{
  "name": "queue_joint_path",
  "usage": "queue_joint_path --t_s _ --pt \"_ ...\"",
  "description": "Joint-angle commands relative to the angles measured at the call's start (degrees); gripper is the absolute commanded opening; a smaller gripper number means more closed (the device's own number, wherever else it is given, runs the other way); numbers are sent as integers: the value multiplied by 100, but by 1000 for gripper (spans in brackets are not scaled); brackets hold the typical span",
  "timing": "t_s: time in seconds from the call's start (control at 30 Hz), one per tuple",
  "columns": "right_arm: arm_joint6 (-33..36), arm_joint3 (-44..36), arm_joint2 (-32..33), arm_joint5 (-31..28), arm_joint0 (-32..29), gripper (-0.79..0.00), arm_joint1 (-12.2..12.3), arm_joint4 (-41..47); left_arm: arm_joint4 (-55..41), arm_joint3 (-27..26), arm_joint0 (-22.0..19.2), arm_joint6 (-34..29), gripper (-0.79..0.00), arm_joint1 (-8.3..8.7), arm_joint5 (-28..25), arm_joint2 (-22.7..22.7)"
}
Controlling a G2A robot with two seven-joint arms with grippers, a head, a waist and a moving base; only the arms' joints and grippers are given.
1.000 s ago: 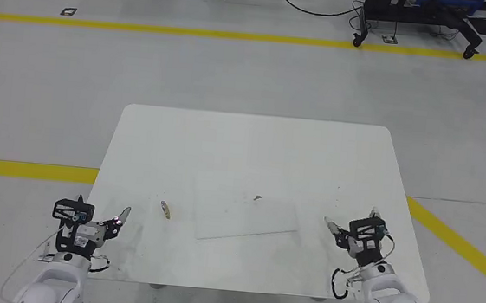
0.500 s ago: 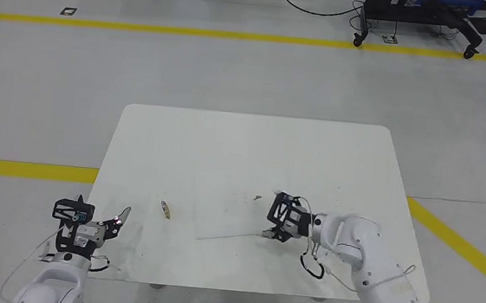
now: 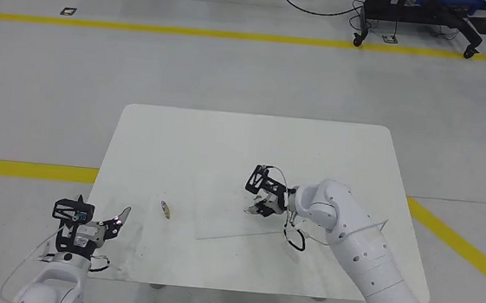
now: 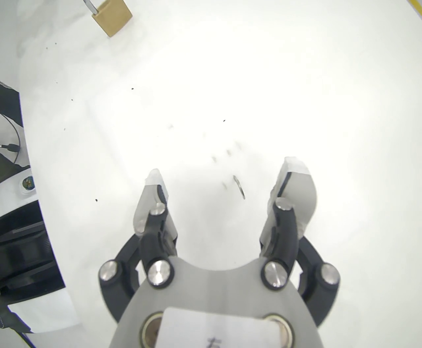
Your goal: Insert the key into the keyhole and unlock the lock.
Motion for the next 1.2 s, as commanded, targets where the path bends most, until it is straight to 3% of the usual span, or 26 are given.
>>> queue_joint_path --t_s 0.0,0.17,0.3,0.53,0.7,0.93,1.17 --pt "41 113 -92 10 77 -409 -29 7 0 0 0 0 0 0 0 0" --pt "99 333 -287 87 234 -520 -92 -65 0 0 0 0 0 0 0 0" --pt "104 423 -391 157 293 -785 -121 -180 0 0 0 0 0 0 0 0" --pt "45 158 -242 195 208 -785 -46 -333 0 0 0 0 0 0 0 0" --pt "-157 -630 362 101 -247 -785 171 -276 0 0 0 0 0 0 0 0" --pt "-1261 -2292 2071 -75 -1895 -785 571 487 0 0 0 0 0 0 0 0" --pt "-2091 -2648 3031 -154 -3369 -785 687 2694 0 0 0 0 0 0 0 0"
